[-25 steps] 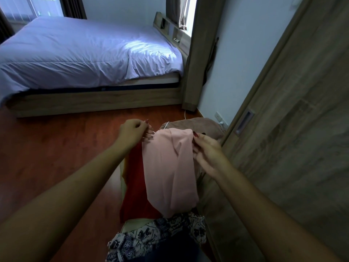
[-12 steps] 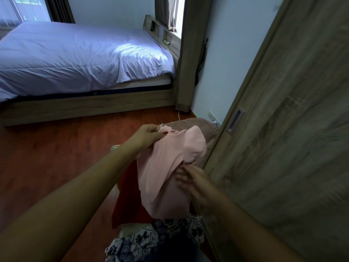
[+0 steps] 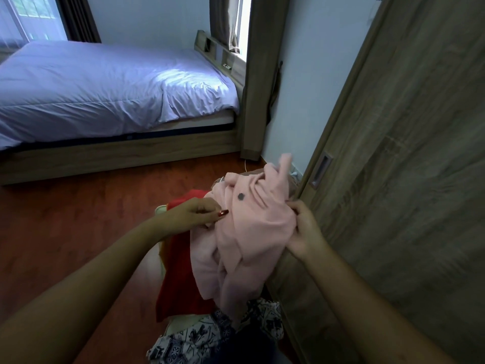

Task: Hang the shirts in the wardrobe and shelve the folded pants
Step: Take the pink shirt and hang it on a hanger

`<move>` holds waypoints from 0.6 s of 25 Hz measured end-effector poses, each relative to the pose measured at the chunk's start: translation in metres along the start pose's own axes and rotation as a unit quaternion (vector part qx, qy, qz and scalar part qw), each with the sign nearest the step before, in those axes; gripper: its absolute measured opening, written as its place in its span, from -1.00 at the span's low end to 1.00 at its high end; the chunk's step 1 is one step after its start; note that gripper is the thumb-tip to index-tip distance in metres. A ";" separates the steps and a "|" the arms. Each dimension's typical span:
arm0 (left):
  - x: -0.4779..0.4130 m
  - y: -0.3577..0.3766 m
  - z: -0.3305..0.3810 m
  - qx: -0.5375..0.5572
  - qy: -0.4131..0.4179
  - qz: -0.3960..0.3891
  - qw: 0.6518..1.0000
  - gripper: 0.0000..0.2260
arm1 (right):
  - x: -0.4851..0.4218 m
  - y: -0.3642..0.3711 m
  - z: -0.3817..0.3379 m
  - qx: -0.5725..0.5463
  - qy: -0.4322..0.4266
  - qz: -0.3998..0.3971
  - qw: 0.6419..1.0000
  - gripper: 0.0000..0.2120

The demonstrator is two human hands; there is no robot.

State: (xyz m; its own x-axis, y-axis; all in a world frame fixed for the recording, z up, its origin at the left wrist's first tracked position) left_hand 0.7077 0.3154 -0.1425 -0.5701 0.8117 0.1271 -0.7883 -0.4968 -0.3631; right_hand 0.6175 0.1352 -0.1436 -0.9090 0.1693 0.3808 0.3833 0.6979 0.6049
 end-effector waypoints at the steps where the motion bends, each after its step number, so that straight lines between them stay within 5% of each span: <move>1: -0.003 -0.011 0.004 -0.051 0.005 0.051 0.997 -0.81 | 0.012 -0.013 0.005 -0.005 0.009 0.010 1.000 -0.71; 3: -0.010 -0.037 0.015 -0.165 0.004 0.197 0.967 -0.81 | 0.031 -0.048 0.024 0.016 0.043 0.063 0.997 -0.73; 5: -0.021 -0.041 0.028 -0.203 -0.001 0.259 0.944 -0.81 | 0.042 -0.085 0.039 0.081 0.050 0.118 0.988 -0.67; 9: -0.059 0.003 0.023 -0.264 -0.022 0.139 0.954 -0.72 | 0.045 -0.102 0.038 0.127 0.017 0.139 0.982 -0.64; 15: -0.070 0.007 0.016 -0.299 -0.006 0.167 0.939 -0.71 | 0.048 -0.083 0.006 -0.023 -0.054 0.086 0.995 -0.68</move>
State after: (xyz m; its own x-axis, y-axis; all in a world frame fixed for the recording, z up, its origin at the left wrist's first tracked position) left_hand 0.7387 0.2499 -0.1390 -0.7679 0.6359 -0.0767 -0.2958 -0.4583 -0.8381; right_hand 0.5413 0.0894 -0.1796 -0.8405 0.3594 0.4055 0.5398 0.6202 0.5692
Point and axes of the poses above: each hand's wrist, its own x-axis away from the middle knuckle, its own y-axis out of the palm, z = x × y, the point moved 8 cm from there along -x, towards the middle knuckle, and after that the axes turned 4 degrees about -z, right-handed, at the moved point
